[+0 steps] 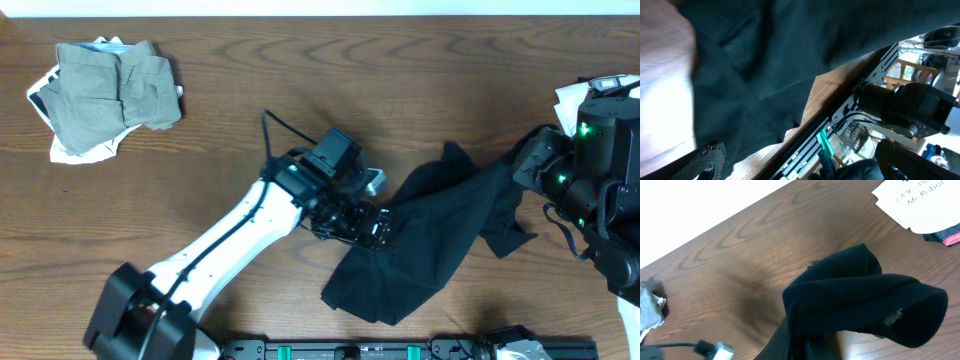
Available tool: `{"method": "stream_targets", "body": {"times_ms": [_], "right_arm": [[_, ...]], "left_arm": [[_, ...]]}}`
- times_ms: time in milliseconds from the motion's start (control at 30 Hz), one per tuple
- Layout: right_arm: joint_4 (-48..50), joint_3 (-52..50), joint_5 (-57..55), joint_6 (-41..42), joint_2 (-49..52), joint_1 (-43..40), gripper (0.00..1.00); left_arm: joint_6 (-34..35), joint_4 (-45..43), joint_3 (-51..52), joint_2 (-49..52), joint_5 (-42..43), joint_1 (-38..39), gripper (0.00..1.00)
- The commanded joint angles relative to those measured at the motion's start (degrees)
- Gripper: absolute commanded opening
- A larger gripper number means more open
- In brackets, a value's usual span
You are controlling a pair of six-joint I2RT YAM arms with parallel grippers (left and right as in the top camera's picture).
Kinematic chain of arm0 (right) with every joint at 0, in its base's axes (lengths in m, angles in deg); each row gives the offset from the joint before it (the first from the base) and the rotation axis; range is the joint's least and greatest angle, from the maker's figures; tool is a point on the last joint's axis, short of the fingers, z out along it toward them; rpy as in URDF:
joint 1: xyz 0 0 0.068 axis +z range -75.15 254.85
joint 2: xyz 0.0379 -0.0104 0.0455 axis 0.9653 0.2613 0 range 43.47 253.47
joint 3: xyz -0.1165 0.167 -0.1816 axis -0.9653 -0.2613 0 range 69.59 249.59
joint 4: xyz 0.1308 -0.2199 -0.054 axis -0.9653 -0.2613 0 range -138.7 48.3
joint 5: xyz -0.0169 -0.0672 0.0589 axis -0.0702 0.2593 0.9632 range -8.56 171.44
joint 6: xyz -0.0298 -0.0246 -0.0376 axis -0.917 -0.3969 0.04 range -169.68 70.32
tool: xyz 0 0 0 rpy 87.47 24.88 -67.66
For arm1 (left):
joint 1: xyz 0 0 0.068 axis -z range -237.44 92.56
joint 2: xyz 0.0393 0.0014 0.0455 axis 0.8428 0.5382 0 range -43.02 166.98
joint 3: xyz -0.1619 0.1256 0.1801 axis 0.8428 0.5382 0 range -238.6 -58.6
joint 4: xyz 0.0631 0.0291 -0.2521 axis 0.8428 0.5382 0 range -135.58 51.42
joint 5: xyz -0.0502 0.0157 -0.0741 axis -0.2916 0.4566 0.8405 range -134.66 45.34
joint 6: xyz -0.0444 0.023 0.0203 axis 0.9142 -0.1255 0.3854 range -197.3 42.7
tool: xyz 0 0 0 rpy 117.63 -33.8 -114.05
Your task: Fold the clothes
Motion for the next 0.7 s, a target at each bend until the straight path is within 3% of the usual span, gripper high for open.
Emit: {"method": "stream_targets", "body": {"times_ms": [0,167,333,667], "right_arm": [[0.2,1.1,-0.9,-0.7,-0.1,-0.5,0.07],[0.3,1.1,-0.9,-0.7,-0.1,-0.5,0.07],[0.2,1.1,-0.9,-0.7,-0.1,-0.5,0.07],[-0.2,1.1,-0.8,-1.1,-0.1,-0.5,0.08]], "left_arm": [[3.4,-1.0,0.2,2.5,1.9,-0.2,0.98],[5.5,-6.3,1.1,4.7,8.2,1.0,0.98],[12.9,-13.7,4.8,6.3,7.6,2.7,0.98],[20.4,-27.3,13.6,6.6,7.4,2.6,0.98]]}}
